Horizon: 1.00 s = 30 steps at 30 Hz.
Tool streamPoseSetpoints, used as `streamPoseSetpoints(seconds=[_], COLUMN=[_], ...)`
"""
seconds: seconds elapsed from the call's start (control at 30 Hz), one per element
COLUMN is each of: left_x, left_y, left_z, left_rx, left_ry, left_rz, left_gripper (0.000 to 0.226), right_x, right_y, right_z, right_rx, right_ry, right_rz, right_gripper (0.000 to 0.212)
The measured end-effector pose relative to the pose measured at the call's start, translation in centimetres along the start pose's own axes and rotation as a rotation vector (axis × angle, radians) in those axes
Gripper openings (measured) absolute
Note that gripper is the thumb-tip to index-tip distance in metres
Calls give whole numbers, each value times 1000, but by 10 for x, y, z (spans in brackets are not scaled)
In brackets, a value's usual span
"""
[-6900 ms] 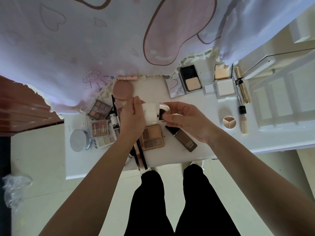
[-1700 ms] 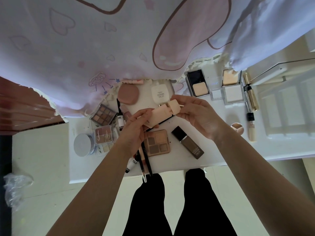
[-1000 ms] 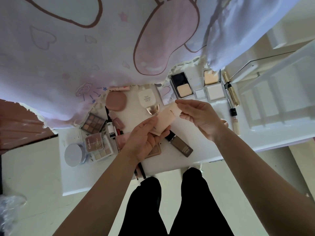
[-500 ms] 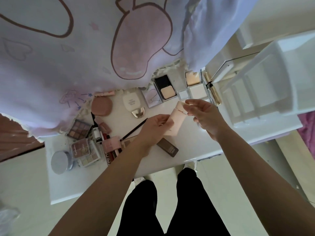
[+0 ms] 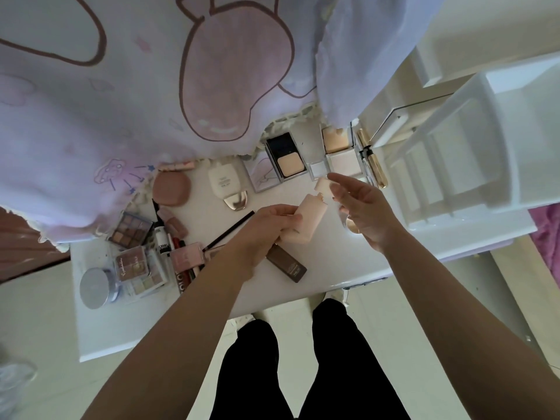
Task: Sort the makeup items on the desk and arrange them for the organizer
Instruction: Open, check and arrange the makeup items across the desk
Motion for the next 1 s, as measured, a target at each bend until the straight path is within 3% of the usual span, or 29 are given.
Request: streamPoseSetpoints(seconds=[0.2,0.33,0.47,0.73,0.9,1.0], left_x=[9,18,29,30,30,31], left_y=[1,-4,-3,-16,-11,-8], left_z=[18,22,18,8,13,15], left_rx=[-75,92,203,483,491,517], left_ry=[-104,-184,-219,-340,-416,-430], left_rz=[3,16,30,-61,-74,-78], left_gripper=[14,17,28,14,24,26], right_x=[7,5,-4,2,16,17], right_y=[-2,-24,-44,-22,-14,-10], right_z=[30,28,19,10,0,0], right_rx=[56,133,48,-472,-854,-951], right_ry=[-193,-233,-263,-349,-265,-272], right_rz=[-35,-95,-147,-66,-110,-107], right_gripper=[22,21,28,32,31,30])
Point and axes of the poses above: each hand's wrist, its own x-axis towards the middle knuckle, its own z-axis out of the back of the hand, y = z × x, the point moved 8 cm from there along x, towards the middle knuckle, and after that the axes turned 7 degrees about y, right-handed, at the moved point
